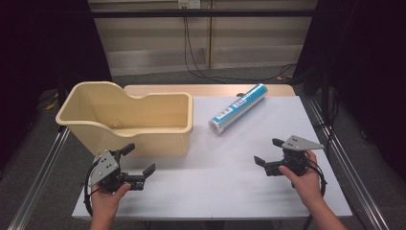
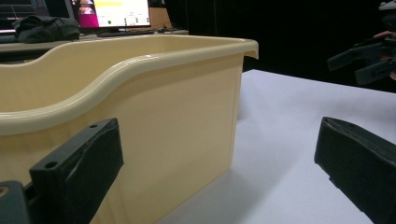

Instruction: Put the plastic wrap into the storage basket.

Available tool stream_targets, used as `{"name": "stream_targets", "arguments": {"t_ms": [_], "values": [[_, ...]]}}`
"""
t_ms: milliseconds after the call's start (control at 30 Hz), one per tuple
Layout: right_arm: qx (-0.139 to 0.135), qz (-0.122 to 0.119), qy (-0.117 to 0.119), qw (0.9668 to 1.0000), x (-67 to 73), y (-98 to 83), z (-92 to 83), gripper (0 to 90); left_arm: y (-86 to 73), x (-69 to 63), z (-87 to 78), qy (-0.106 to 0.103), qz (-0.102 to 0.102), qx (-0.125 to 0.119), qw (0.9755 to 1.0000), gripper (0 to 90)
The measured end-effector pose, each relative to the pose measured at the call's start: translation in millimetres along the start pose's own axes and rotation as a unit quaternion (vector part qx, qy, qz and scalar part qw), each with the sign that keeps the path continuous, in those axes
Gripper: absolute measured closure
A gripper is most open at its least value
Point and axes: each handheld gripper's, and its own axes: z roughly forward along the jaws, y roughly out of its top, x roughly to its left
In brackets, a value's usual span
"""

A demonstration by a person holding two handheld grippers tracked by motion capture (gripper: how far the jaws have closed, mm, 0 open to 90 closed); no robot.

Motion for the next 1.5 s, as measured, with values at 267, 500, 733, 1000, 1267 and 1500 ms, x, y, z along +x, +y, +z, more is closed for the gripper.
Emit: {"name": "stream_targets", "arguments": {"t_ms": [267,500,733,1000,1267,1500], "values": [[0.022,-0.001,0.003,0.9998,-3.6,27.5,29.6,4.5,-0.3,-1.0,0.2,-0.004,-0.001,0.000,1.0000,0.9],[0.037,0.007,-0.003,0.9993,-15.6,60.4,60.4,6.0,-0.3,-0.8,0.4,-0.010,0.001,0.000,1.0000,1.0],[0.048,0.007,-0.019,0.9986,-21.8,79.8,88.6,6.2,0.1,-1.8,0.8,-0.014,0.003,0.000,0.9999,1.0],[0.051,0.019,-0.063,0.9965,-31.4,95.1,108.1,10.6,-0.1,-1.7,0.6,-0.016,0.002,0.001,0.9999,1.1],[0.048,0.040,-0.078,0.9950,-39.8,105.8,122.1,54.7,-0.7,-3.0,2.8,-0.024,-0.002,0.002,0.9997,1.1],[0.066,0.039,-0.065,0.9950,-47.4,101.1,142.6,90.0,-0.2,-4.2,2.9,-0.027,0.007,0.005,0.9996,1.3]]}}
